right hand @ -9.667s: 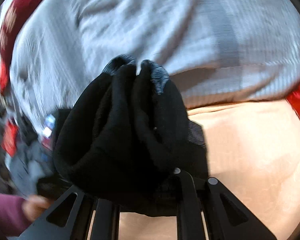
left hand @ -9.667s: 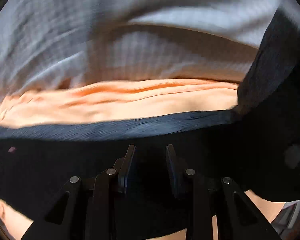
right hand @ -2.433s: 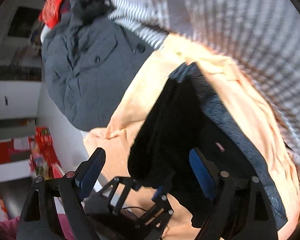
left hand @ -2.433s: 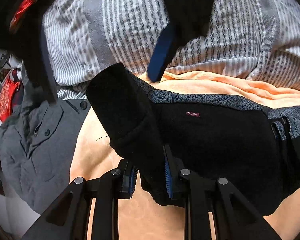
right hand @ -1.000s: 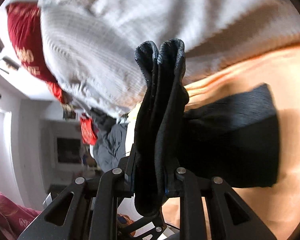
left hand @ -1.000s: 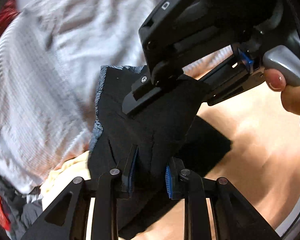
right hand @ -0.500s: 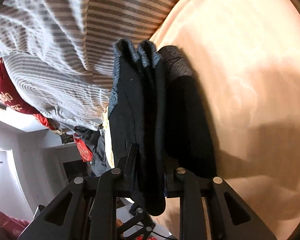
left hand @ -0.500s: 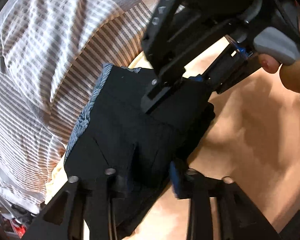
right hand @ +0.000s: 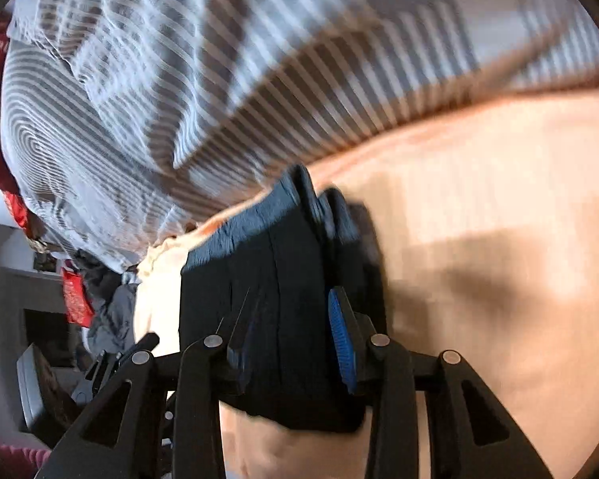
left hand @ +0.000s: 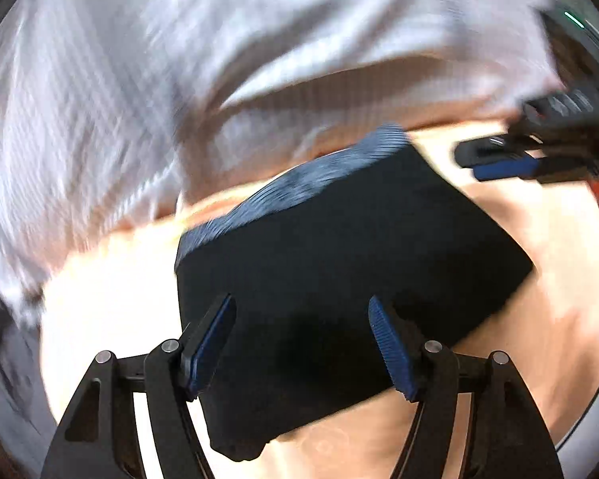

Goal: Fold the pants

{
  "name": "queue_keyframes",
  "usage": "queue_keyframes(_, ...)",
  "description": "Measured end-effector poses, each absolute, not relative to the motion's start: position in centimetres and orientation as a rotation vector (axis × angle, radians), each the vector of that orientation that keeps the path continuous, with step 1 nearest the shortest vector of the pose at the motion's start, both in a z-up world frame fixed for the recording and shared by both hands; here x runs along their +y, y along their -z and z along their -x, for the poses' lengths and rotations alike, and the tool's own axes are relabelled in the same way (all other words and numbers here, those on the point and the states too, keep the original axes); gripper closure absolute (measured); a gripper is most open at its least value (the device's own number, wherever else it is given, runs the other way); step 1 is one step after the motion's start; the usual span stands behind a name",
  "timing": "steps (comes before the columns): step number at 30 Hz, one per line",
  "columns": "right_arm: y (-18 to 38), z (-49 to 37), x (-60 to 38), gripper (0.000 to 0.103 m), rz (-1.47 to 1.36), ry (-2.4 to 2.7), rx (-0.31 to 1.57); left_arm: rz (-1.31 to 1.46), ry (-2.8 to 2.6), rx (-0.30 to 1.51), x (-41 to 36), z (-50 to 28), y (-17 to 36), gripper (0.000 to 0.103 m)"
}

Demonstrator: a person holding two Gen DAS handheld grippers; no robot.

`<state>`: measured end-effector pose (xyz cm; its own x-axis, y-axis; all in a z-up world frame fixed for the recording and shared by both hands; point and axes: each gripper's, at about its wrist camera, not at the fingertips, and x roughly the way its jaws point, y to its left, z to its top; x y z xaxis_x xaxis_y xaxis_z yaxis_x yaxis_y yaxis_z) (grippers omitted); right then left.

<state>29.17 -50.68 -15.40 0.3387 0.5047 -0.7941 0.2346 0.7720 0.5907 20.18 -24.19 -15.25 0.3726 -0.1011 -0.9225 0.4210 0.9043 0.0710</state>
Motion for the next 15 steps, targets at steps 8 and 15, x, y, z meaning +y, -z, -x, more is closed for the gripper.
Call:
queue_keyframes(8,17.0,-35.0,-48.5,0.065,-0.573,-0.162,1.271,-0.039,0.238,1.265,-19.8,-24.5,17.9,0.033)
queue_keyframes(15,16.5,-34.4,-47.8,0.096,-0.474,-0.158,1.311,-0.061,0.298,1.302,-19.8,-23.6,19.1,0.033)
